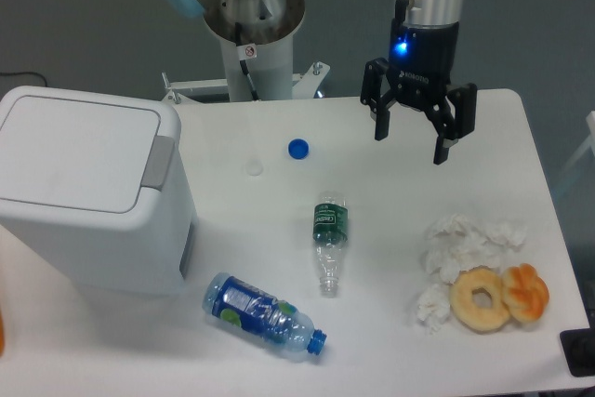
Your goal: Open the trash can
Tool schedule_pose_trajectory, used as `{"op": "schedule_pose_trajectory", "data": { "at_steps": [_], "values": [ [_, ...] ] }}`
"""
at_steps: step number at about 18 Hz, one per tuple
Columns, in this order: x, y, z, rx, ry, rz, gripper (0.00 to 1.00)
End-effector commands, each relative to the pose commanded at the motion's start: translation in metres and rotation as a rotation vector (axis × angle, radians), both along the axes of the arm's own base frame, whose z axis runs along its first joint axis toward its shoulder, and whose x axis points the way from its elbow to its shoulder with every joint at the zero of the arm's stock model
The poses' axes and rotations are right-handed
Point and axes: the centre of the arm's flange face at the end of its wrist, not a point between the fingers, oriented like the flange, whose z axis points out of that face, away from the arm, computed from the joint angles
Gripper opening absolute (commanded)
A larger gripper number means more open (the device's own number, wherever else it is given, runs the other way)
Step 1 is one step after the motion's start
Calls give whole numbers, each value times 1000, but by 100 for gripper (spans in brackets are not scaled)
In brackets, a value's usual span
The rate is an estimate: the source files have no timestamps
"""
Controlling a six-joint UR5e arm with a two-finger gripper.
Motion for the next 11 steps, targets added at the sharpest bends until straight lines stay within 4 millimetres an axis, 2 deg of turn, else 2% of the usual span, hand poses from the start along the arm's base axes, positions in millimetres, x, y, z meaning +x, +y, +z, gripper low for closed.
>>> {"op": "schedule_pose_trajectory", "data": {
  "at_steps": [11],
  "values": [
    [-1,0,8,8,16,1,100]
  ]
}}
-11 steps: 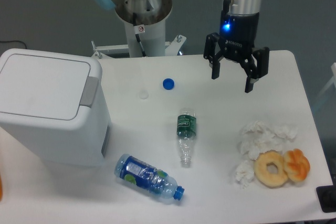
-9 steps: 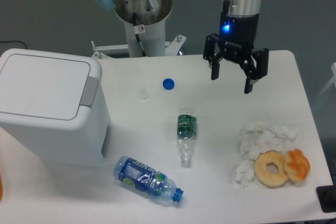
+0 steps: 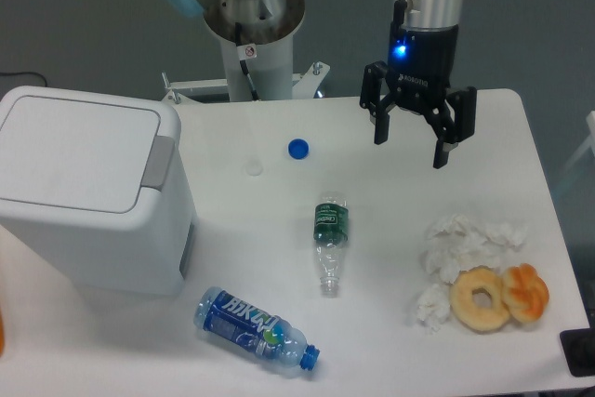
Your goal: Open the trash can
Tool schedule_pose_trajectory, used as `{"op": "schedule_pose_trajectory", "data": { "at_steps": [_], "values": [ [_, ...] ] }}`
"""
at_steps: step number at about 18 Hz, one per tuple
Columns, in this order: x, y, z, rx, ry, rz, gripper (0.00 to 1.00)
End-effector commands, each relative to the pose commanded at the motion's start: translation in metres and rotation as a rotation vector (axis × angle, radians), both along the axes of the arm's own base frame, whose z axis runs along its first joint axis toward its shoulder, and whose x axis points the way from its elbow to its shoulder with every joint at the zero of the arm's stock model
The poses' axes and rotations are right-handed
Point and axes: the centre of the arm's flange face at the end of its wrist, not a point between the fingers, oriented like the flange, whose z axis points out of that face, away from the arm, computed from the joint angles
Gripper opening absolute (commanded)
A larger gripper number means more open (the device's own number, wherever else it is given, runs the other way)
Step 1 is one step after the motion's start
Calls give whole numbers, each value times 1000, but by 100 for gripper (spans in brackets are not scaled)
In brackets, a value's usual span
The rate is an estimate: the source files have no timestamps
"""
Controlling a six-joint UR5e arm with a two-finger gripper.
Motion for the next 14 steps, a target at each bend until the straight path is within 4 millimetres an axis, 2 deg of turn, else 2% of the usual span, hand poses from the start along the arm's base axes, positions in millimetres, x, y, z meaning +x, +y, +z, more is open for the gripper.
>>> {"op": "schedule_pose_trajectory", "data": {
  "at_steps": [8,14],
  "values": [
    [6,0,5,18,-29,66,100],
    [26,22,6,68,-136,192,100]
  ]
}}
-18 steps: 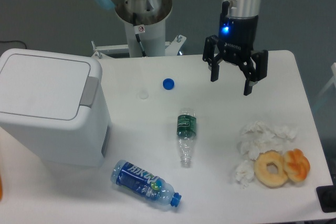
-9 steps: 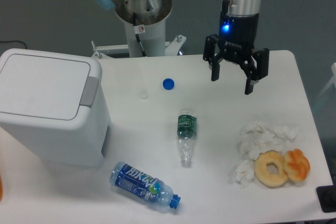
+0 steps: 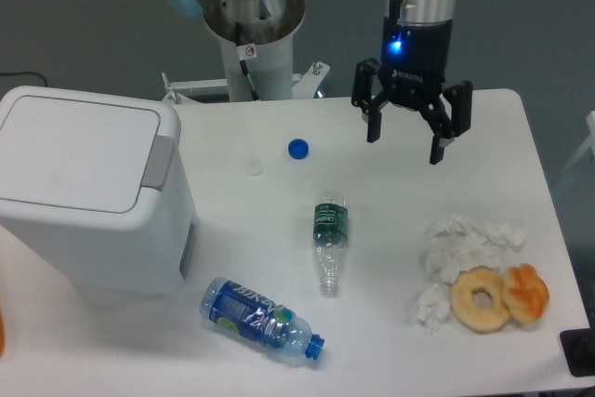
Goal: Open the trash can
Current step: 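Move the open gripper toward the white trash bin's lid edge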
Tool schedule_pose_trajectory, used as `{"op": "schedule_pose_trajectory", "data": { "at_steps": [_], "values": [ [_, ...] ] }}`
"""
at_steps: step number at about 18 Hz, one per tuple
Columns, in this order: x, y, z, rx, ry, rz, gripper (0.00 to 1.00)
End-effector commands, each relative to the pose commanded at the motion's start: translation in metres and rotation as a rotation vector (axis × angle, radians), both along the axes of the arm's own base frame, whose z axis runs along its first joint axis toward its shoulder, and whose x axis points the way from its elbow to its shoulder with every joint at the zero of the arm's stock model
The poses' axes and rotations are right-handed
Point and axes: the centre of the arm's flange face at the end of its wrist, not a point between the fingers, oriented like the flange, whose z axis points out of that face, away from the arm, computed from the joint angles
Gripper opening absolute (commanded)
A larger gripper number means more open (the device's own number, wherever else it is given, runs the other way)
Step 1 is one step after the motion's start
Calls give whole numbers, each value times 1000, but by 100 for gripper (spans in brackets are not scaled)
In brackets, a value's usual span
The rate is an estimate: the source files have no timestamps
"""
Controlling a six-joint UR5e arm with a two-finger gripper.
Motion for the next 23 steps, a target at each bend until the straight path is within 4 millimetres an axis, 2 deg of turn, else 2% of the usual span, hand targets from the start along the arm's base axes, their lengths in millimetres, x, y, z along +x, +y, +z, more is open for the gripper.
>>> {"op": "schedule_pose_trajectory", "data": {
  "at_steps": [4,8,12,15,20,23],
  "values": [
    [24,19,4,27,-53,45,100],
    [43,17,26,92,-114,168,100],
    [66,27,36,145,-196,250,100],
    [90,45,34,148,-243,262,100],
    [116,64,31,143,-289,265,100],
    [120,70,31,156,-325,298,100]
  ]
}}
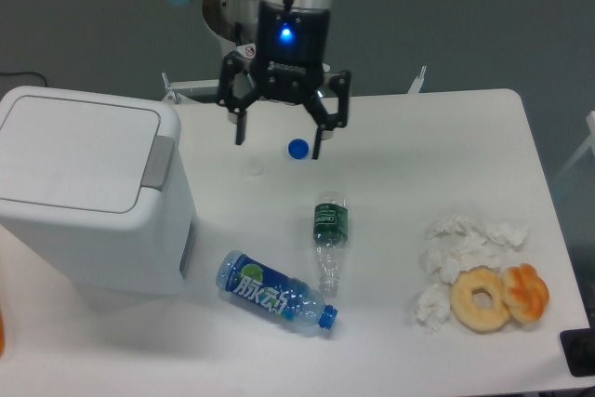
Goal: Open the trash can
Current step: 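Move the open gripper toward the white trash bin's lid edge, then lower the gripper onto the lid edge of the white trash bin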
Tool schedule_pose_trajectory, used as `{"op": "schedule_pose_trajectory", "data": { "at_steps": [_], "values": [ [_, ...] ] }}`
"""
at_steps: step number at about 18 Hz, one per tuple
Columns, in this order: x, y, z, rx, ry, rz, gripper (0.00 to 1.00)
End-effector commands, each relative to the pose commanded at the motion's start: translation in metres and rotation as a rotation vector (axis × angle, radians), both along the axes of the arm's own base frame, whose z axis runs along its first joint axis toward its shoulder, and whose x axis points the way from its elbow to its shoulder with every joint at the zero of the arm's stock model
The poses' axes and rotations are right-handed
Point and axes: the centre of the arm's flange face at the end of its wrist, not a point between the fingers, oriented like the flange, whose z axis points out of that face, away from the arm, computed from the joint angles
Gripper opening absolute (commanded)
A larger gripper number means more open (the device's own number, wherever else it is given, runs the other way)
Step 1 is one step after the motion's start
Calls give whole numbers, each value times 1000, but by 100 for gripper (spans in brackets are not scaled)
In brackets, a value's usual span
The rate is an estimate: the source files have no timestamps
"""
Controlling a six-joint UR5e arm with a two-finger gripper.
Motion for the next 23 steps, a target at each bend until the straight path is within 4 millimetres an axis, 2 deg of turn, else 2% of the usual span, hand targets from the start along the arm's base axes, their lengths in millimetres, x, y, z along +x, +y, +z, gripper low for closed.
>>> {"op": "schedule_pose_trajectory", "data": {
  "at_steps": [3,7,17,23],
  "values": [
    [12,9,1,11,-14,-26,100],
    [20,23,-15,11,-113,26,100],
    [22,28,-21,20,-157,26,100],
    [29,32,-34,2,-175,15,100]
  ]
}}
